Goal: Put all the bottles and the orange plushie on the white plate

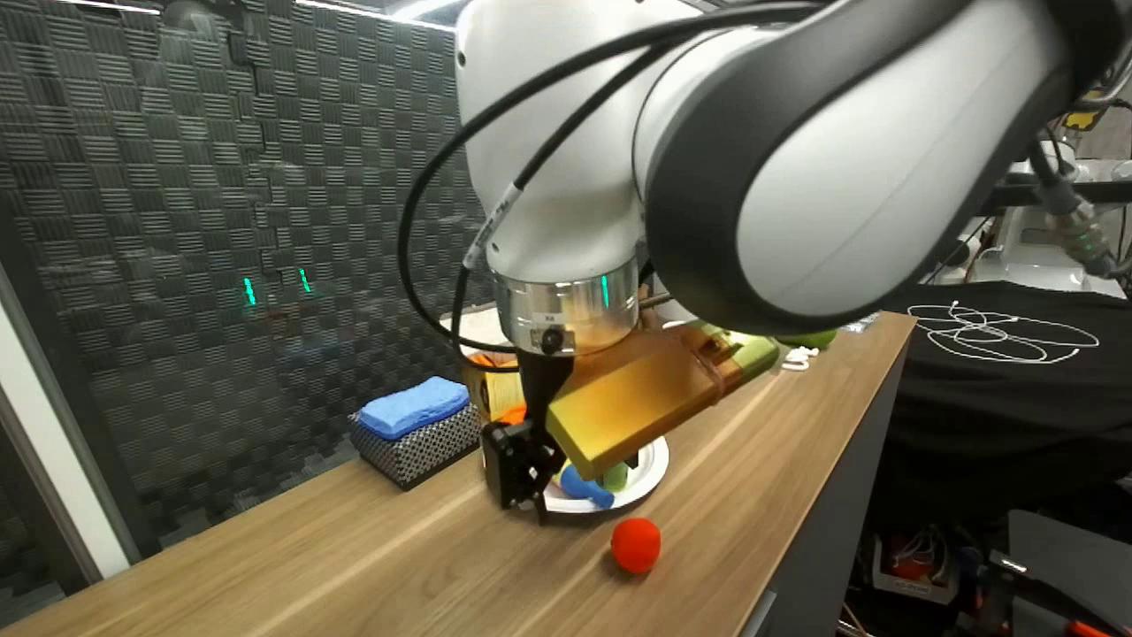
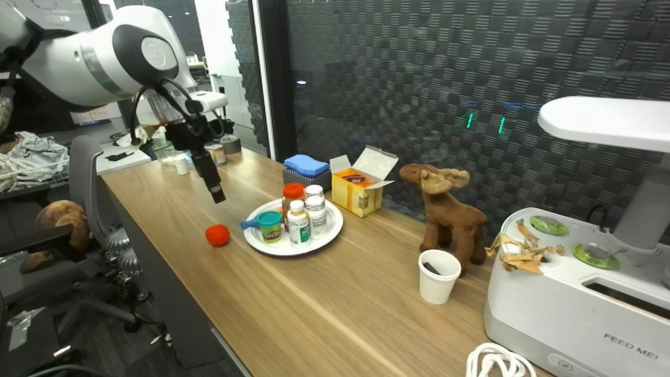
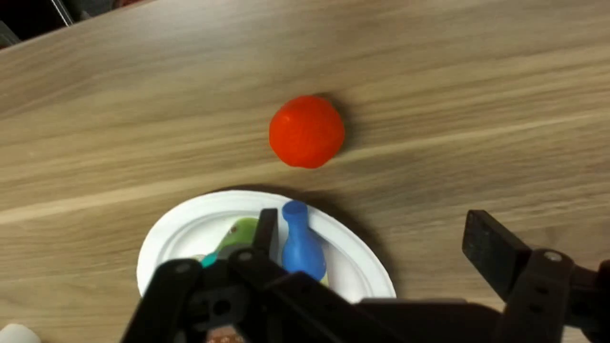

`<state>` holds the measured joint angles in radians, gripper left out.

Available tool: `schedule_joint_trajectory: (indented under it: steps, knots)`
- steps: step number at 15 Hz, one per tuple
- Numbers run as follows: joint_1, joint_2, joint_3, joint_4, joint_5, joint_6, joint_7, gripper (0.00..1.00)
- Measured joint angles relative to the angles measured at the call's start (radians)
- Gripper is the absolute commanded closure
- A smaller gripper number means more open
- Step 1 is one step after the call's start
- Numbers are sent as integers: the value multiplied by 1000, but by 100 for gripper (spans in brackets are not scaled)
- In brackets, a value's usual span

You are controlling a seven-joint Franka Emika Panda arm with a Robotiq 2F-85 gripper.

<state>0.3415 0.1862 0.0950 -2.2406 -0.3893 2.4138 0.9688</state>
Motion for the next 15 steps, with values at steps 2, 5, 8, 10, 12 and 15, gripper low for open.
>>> schedule_joint_trajectory:
  steps: [2, 5, 8, 10, 12, 15]
  knots:
    - [-13, 3, -7, -46, -23, 43, 30, 0]
    - [-31, 7, -19, -96, -45, 87, 64, 0]
    - [-51, 17, -21, -127, -45, 135, 65, 0]
    - [-61, 29, -21, -138, -43, 167, 64, 0]
    - [-69, 40, -22, -144, -32, 196, 62, 26]
    - [-77, 50, -24, -148, -11, 235, 53, 49]
